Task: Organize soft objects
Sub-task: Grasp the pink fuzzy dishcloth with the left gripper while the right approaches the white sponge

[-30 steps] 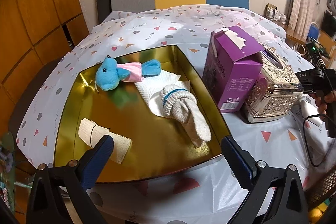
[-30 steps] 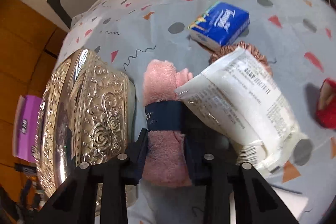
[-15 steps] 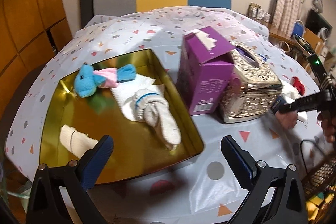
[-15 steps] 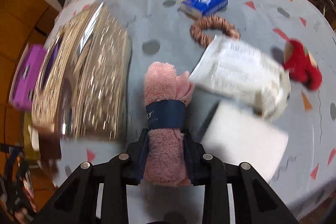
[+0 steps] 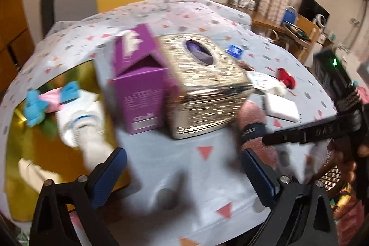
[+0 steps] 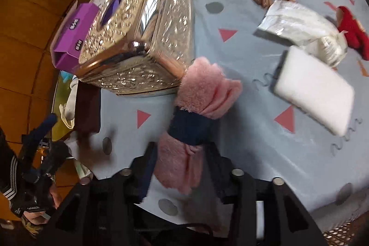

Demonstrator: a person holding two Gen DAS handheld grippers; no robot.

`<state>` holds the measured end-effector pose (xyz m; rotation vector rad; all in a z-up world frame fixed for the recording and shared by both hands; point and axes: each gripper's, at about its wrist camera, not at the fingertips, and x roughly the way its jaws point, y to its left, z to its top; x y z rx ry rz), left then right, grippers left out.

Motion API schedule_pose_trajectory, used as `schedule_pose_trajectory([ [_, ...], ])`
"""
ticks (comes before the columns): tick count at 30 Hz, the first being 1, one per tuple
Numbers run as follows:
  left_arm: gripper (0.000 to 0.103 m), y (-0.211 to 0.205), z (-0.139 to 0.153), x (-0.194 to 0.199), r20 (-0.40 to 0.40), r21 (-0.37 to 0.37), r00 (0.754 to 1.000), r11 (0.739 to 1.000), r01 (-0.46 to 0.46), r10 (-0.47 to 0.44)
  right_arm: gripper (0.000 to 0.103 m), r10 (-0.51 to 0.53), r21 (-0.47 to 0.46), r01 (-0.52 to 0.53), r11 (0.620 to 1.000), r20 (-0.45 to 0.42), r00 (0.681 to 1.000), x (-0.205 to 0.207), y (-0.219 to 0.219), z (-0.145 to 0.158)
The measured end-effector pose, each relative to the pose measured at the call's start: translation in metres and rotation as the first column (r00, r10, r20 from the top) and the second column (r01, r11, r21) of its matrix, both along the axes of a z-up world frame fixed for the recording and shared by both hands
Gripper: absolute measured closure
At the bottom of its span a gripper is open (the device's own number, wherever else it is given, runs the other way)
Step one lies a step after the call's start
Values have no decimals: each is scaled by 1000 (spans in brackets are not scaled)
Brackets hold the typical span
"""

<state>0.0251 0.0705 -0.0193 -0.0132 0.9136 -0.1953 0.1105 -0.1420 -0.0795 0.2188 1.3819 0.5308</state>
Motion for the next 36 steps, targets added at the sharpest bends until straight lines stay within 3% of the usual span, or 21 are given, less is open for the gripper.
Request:
schedule_pose_trajectory([
  [3,10,-25,-4,8,-22,-13,998,998,66,-66,55,-40,-15,40,999,40,998,3,-20,17],
  [7,10,-58,-9,13,-37,-15,988,988,152,-152,48,-67,-125,84,989,128,990,22,-54,44],
  [9,10,-69,-12,15,-48,-33,982,982,183,-185,32,-5,-224,44,974,170,985,34,-62,51],
  [11,10,-80,-18,18,-61,-28,978,979,200,-202,26,96,-328,-33,944,180,979,40,-72,51],
  [15,10,-94,-32,26,-101,-31,970,975,220,-222,26,264,-490,-171,855,126,956,47,-66,30],
  [19,12,-103,-42,32,-124,-30,964,972,235,-237,26,351,-525,-274,806,51,935,57,-61,7],
  [21,16,-107,-47,35,-134,-28,961,970,242,-243,26,374,-545,-305,781,17,927,64,-57,-5],
  [23,27,-110,-52,40,-151,-29,957,968,247,-249,26,374,-582,-312,751,-14,927,72,-57,-19],
  [24,31,-112,-55,43,-161,-35,954,968,249,-251,27,373,-587,-312,747,-18,928,74,-57,-22],
  [26,39,-114,-61,47,-177,-48,950,966,252,-257,37,356,-551,-293,781,8,934,78,-61,-20],
  [30,40,-121,-76,51,-201,-50,949,970,239,-244,38,358,-555,-288,781,20,933,75,-65,-20],
  [31,45,-123,-76,50,-191,-38,951,970,239,-241,38,359,-557,-289,779,18,933,72,-64,-20],
  [32,63,-125,-75,49,-188,-28,951,969,244,-245,38,356,-555,-288,780,16,934,69,-64,-20],
  [36,67,-126,-59,48,-139,-56,954,964,259,-264,38,333,-529,-278,801,8,943,80,-64,-26],
])
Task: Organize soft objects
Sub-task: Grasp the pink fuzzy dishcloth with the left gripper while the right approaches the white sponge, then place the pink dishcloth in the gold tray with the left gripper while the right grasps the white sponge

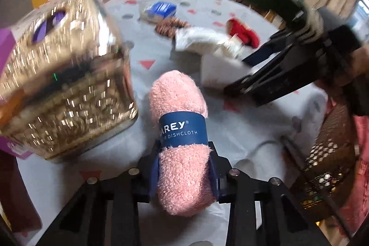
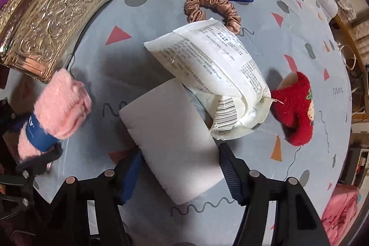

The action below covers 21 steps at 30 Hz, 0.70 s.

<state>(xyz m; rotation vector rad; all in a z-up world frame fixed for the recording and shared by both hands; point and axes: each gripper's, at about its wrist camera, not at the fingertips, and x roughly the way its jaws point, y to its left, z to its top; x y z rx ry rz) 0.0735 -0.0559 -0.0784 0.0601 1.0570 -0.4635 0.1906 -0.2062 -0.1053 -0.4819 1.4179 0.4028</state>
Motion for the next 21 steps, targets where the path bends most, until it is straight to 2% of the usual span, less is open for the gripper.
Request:
schedule_pose_trajectory([
  [3,67,2,33,-2,64,-57,998,998,17,-13,38,-5,4,5,1000,-4,1000,3,-2,0],
  [7,67,11,83,9,152,-124,988,992,7,12,37,-18,16,18,1000,-10,1000,2,-1,-2],
  [13,67,50,136,55,209,-156,964,979,-130,162,37,-29,13,29,1000,-10,1000,4,-2,-1],
  [18,67,102,162,79,246,-181,922,948,-261,300,37,-37,15,37,999,-12,999,4,-2,-2],
  [21,67,145,166,72,262,-180,889,924,-339,377,37,-41,17,41,999,-12,999,2,-3,1],
])
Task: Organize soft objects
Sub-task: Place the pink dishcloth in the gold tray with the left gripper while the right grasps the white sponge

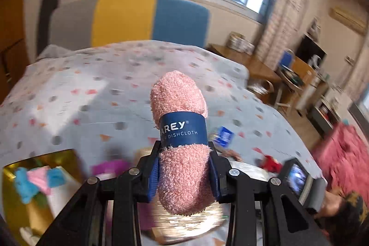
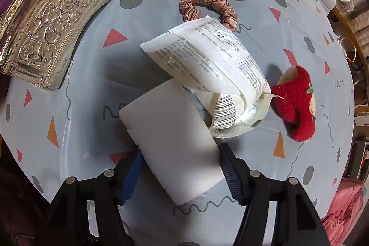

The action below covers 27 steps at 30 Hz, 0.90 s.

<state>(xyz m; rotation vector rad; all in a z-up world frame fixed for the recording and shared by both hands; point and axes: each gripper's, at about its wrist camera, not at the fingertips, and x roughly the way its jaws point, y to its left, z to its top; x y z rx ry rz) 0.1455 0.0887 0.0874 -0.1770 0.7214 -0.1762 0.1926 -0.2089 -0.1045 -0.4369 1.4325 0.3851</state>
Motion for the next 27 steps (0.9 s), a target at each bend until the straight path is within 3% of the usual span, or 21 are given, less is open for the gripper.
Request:
schedule_pose_trajectory([
  [7,66,89,-23,-32,-17,40,983,983,-181,182,37,-2,-7,2,1000,3,1000,0,2,-3],
  [16,66,184,-89,-102,-121,59,911,919,-390,394,36,-10,-37,11,999,13,1000,-4,11,-5],
  [21,66,197,-117,-131,-165,44,884,898,-438,438,36,-19,-43,20,999,14,1000,-6,13,-7],
  [27,65,176,-135,-143,-185,50,895,913,-405,407,36,-9,-62,10,998,22,1000,-7,18,-7],
])
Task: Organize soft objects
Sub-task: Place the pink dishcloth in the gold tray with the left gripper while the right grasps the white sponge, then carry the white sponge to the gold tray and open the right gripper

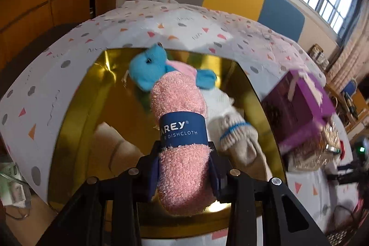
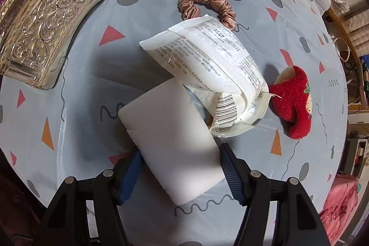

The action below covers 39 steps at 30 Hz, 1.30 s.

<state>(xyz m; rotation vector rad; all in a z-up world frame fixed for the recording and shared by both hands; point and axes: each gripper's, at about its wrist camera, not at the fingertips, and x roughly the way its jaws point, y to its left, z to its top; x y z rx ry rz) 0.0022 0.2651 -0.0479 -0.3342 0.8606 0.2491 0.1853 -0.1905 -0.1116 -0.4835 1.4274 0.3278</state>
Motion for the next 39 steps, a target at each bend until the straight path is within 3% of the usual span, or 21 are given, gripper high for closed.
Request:
schedule_pose_trajectory([
  [7,60,-18,-14,-5,-17,58,1000,998,13,-12,36,-19,-11,19,1000,5,1000,-5,6,0],
  [10,47,-21,-10,-9,1,106,1000,994,4,-4,36,-25,-9,25,1000,2,1000,-5,7,0],
  [12,45,-20,-5,-11,23,126,1000,992,-8,6,36,-28,-8,28,1000,1,1000,-6,8,0],
  [14,31,-21,1,-14,42,147,999,989,-25,19,36,-28,-11,28,1000,2,1000,-6,8,0],
  [20,14,-18,16,-24,93,175,994,982,-76,61,36,-27,-14,27,1000,3,1000,-2,4,-2],
  [31,0,-14,20,-41,98,181,987,974,-140,124,36,-27,-34,27,999,16,1000,-5,9,-2],
  [39,0,-11,27,-52,106,208,984,964,-164,145,40,5,-97,2,995,70,998,-16,26,1],
])
